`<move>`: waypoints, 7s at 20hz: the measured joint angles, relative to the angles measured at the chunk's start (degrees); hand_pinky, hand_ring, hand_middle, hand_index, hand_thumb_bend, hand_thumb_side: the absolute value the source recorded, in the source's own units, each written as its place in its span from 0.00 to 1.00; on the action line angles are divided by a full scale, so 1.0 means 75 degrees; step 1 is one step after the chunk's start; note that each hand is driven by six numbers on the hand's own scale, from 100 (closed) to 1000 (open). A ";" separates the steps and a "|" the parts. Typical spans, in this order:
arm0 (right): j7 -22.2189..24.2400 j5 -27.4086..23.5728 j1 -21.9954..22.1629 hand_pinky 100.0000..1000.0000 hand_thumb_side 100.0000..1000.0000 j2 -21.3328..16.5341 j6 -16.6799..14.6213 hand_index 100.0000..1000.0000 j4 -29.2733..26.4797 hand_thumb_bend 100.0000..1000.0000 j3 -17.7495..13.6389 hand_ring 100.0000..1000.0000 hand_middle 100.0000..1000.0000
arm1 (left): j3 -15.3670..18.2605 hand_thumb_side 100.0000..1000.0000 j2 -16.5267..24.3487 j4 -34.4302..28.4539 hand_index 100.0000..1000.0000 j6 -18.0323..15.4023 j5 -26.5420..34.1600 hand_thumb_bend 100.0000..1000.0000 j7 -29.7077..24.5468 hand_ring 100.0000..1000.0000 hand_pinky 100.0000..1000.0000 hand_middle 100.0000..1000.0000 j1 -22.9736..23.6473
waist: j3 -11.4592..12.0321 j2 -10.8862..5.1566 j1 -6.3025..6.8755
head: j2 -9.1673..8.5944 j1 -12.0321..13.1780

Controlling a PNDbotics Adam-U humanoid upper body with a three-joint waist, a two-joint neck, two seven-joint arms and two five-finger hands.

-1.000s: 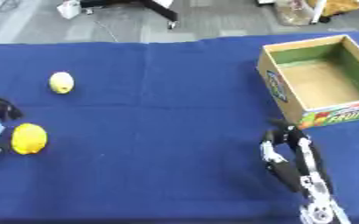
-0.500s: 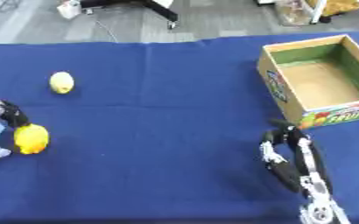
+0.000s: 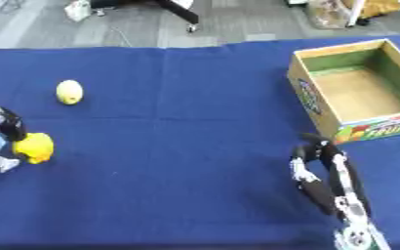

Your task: Pick up the objects with one hand, pass them to the other hand, and then place them into the box on the other side of the table.

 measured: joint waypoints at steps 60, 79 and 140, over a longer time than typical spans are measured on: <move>0.1166 0.4883 -0.4687 0.81 0.00 -0.1262 -0.2432 0.87 -0.2079 0.37 0.2082 0.67 0.62 | -0.0008 0.00 -0.3456 -0.2442 0.47 0.1261 0.7025 0.00 -0.0669 0.53 0.60 0.40 -0.0414 | 0.0237 -0.0042 -0.0144 | 0.0051 -0.0072; 0.1251 0.5094 -0.4965 0.95 0.00 -0.0937 -0.2233 0.76 -0.2080 0.34 0.2546 0.78 0.71 | -0.0343 0.00 -0.3359 -0.2711 0.47 0.1399 0.7197 0.00 -0.0987 0.54 0.61 0.40 -0.0969 | 0.0308 -0.0042 -0.0171 | 0.0051 -0.0081; 0.1579 0.4154 -0.5352 1.00 0.00 -0.1547 -0.2960 0.93 -0.2080 0.37 0.3083 1.00 0.95 | -0.0759 0.00 -0.2955 -0.3438 0.52 0.1730 0.6970 0.00 -0.0855 0.60 0.67 0.44 -0.1173 | 0.0358 -0.0042 -0.0236 | 0.0051 -0.0030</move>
